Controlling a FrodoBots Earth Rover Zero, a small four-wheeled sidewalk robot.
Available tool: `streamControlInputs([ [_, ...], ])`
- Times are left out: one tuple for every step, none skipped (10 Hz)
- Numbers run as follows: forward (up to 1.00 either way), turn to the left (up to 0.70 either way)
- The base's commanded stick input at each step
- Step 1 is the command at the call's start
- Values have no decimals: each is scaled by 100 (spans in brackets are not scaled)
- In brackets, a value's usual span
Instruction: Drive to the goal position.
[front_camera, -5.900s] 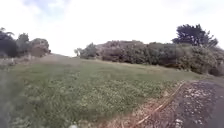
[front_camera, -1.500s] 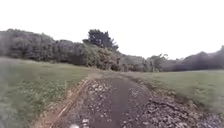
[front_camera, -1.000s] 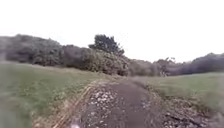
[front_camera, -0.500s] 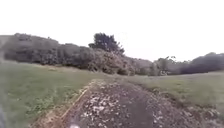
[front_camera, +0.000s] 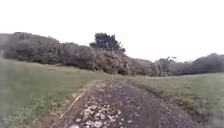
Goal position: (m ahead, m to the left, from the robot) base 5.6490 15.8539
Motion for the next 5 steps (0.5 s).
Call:
streamControlInputs([
  [85,0],
  [85,0],
  [85,0],
  [85,0],
  [85,0],
])
